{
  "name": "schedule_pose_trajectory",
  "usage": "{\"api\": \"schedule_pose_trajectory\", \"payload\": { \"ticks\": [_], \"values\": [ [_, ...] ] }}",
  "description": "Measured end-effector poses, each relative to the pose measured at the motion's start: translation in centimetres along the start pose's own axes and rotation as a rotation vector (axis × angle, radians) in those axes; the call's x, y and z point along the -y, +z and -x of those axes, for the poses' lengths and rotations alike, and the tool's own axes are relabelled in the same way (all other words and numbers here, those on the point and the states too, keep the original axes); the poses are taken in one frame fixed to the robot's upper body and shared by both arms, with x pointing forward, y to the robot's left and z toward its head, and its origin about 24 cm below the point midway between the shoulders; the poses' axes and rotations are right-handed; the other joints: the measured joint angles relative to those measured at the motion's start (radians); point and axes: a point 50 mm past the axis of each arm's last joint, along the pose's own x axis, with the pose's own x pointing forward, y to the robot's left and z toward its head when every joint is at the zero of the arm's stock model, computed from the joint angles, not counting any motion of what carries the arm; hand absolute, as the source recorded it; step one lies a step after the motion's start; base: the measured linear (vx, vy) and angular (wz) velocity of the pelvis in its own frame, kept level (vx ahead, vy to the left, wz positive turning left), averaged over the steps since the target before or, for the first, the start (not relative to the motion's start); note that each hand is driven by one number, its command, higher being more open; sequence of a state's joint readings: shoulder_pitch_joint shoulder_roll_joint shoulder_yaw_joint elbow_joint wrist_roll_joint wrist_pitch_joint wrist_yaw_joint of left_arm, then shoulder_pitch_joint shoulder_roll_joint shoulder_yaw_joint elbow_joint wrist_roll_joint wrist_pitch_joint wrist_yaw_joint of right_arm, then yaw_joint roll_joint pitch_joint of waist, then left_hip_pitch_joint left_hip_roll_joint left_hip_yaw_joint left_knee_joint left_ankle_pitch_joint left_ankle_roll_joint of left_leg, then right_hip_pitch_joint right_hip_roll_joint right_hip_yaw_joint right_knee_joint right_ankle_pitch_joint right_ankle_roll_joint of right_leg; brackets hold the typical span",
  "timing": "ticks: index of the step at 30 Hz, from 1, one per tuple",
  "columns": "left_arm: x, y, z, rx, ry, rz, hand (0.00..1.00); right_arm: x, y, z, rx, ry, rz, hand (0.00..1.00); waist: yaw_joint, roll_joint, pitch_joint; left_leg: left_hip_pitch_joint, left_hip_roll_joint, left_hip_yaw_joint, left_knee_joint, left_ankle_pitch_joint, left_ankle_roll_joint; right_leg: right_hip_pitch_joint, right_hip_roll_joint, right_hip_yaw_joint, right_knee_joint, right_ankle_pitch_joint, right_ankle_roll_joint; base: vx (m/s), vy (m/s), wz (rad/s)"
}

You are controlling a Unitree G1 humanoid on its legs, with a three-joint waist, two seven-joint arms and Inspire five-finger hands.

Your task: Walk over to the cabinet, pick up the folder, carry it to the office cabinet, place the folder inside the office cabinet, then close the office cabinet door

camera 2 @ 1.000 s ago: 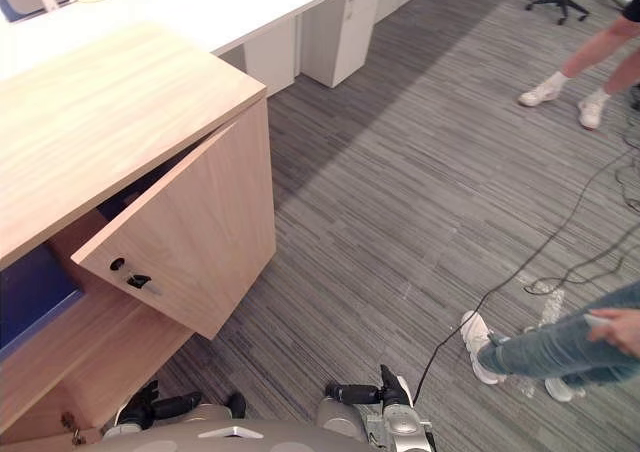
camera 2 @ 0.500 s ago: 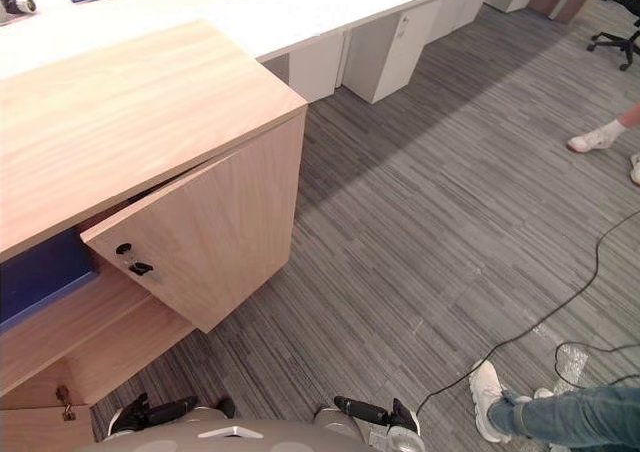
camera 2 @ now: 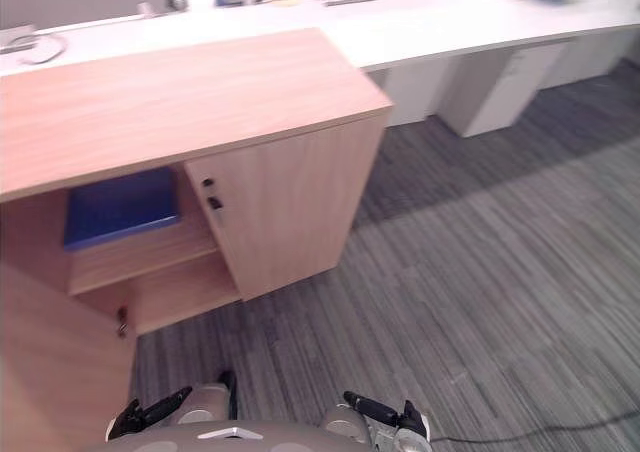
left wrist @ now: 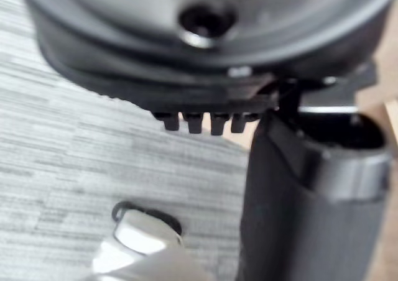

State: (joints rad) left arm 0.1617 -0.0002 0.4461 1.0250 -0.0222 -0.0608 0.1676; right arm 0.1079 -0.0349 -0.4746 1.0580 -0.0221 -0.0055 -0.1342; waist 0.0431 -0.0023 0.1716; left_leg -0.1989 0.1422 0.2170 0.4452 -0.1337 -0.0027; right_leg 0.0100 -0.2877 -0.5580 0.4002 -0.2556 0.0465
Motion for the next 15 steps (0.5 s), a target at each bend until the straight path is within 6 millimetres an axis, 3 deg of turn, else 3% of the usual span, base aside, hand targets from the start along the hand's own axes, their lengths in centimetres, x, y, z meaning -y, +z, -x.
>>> {"api": "schedule_pose_trajectory", "payload": {
  "ticks": [1,2,3,4,5,6,7,8,9,12,15],
  "values": [
    [-0.2,-0.9,0.1,-0.034,0.009,-0.001,1.0,0.7,-0.1,-0.1,-0.011,-0.023,-0.037,1.0,-0.023,0.029,-0.008,0.003,0.022,0.111,0.027,-0.041,0.019,0.012,-0.014,-0.076,0.012,0.003,0.008,0.01,0.103,1.46],
    [0.1,-0.9,0.1,-0.039,0.002,-0.007,1.0,0.7,0.4,-0.2,-0.002,-0.027,-0.054,1.0,-0.022,0.04,-0.008,-0.005,0.0,0.119,0.002,-0.031,0.034,0.011,-0.013,-0.08,0.037,-0.006,0.014,-0.03,0.086,1.62],
    [0.1,-0.6,0.0,-0.031,-0.008,-0.035,1.0,0.3,0.6,-0.4,-0.021,-0.019,-0.066,1.0,-0.02,0.036,0.006,0.0,-0.065,0.066,-0.099,0.038,0.051,-0.013,-0.004,-0.044,0.018,-0.032,0.008,-0.04,0.032,1.33],
    [0.3,-0.2,-0.1,-0.019,-0.021,-0.051,1.0,0.2,0.5,-0.4,-0.031,-0.017,-0.071,1.0,-0.035,0.029,0.002,0.017,-0.1,0.026,-0.192,0.103,0.055,-0.007,0.022,-0.031,-0.031,-0.029,-0.005,-0.04,-0.003,2.13],
    [0.0,0.5,-0.4,-0.013,-0.015,-0.063,1.0,-0.1,-0.5,-0.2,-0.065,-0.016,-0.085,1.0,-0.068,0.006,0.006,0.055,-0.101,0.116,-0.221,0.064,0.067,0.042,0.016,-0.064,-0.117,0.047,0.019,-0.01,-0.017,2.05],
    [0.0,-0.1,-0.3,-0.035,-0.013,-0.064,1.0,0.2,-0.3,-0.3,-0.064,-0.028,-0.093,1.0,-0.057,0.022,0.007,0.1,-0.048,0.213,-0.161,-0.007,0.025,0.065,-0.005,-0.122,-0.096,0.053,0.029,0.01,0.014,1.84],
    [0.2,-0.4,-0.3,-0.048,-0.016,-0.065,1.0,0.6,0.0,-0.4,-0.059,-0.037,-0.099,1.0,-0.059,0.032,0.012,0.124,-0.044,0.234,-0.185,-0.009,0.009,0.077,-0.013,-0.143,-0.082,0.053,0.03,-0.02,0.083,1.19],
    [0.2,-0.7,-0.2,-0.063,-0.022,-0.077,1.0,0.9,0.3,-0.5,-0.052,-0.048,-0.111,1.0,-0.058,0.038,0.019,0.136,-0.084,0.231,-0.218,0.035,0.022,0.087,-0.047,-0.18,-0.06,0.056,0.039,-0.02,0.143,0.98],
    [0.2,-1.2,0.0,-0.071,-0.031,-0.105,1.0,0.9,0.2,-0.5,-0.058,-0.046,-0.113,1.0,-0.048,0.042,0.017,0.147,-0.109,0.211,-0.246,0.041,0.027,0.102,-0.063,-0.204,-0.056,0.056,0.04,-0.03,0.151,0.83],
    [-0.2,-1.9,0.1,-0.087,-0.047,-0.143,1.0,0.6,0.4,-0.5,-0.057,-0.038,-0.115,1.0,-0.046,0.033,0.016,0.175,-0.172,0.169,-0.358,0.1,0.037,0.116,-0.102,-0.255,-0.057,0.071,0.065,-0.05,0.143,0.52],
    [-0.3,-2.1,0.1,-0.095,-0.052,-0.155,1.0,0.8,0.4,-0.5,-0.059,-0.044,-0.123,1.0,-0.051,0.032,0.017,0.223,-0.221,0.129,-0.51,0.173,0.035,0.128,-0.115,-0.298,-0.067,0.076,0.075,-0.08,0.128,0.36]
  ]
}}
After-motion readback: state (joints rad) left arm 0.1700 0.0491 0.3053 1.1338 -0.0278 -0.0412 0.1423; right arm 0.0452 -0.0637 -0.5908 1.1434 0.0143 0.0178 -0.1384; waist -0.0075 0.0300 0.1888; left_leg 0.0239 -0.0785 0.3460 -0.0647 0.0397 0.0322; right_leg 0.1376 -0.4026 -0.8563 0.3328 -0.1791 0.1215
